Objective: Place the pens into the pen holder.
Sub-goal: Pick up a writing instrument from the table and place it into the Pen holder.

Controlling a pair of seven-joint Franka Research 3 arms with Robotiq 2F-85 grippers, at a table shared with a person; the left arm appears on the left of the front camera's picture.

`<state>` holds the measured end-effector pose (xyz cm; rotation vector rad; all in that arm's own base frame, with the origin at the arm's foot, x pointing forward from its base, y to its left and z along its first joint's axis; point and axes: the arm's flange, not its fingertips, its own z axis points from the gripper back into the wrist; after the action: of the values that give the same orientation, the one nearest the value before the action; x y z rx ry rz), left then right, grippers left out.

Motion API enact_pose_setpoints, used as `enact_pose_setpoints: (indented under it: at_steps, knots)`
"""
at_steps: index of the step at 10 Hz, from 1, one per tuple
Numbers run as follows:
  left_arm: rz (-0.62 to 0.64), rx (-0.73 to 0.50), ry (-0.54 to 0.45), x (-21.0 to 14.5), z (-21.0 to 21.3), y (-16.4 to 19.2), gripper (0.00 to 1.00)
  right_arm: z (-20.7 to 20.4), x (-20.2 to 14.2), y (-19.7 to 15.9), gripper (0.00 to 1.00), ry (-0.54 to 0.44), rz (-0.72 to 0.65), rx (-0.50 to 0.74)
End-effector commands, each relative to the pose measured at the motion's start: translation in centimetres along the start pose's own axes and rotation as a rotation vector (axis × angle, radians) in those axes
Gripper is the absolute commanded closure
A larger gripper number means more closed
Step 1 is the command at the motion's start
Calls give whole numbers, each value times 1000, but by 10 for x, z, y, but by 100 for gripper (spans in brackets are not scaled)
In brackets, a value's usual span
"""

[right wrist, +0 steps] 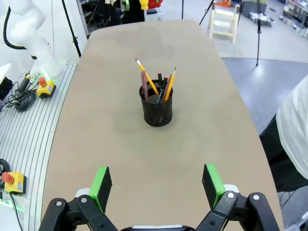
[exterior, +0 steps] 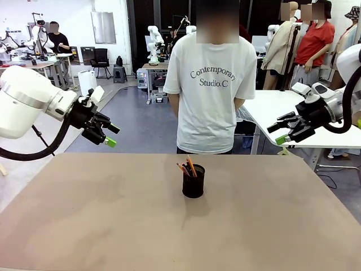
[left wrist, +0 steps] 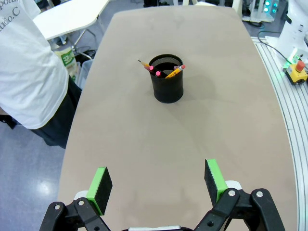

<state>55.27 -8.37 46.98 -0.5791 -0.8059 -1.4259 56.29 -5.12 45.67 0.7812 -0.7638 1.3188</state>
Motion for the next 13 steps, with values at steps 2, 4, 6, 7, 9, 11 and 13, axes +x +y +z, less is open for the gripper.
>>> enact_pose_setpoints:
  at_steps: [2,4,6,7,9,11,13]
  knots:
    - [2,-7,-5,1,2,-1,0,1,0,2,0,0,0,-2]
    - [2,-7,-5,1,2,-1,0,1,0,2,0,0,0,-2]
    - [2,-7,-5,1,2,-1,0,1,0,2,0,0,0,-2]
    - [2,-7,-5,1,2,-1,0,1,0,2,0,0,0,-2]
    - [2,-7,-5,1,2,-1,0,1,0,2,0,0,0,-2]
    - [2,-7,-5,1,2,-1,0,1,0,2,0,0,0,-2]
    - [2,-7,-5,1,2,-1,0,1,0,2,0,0,0,-2]
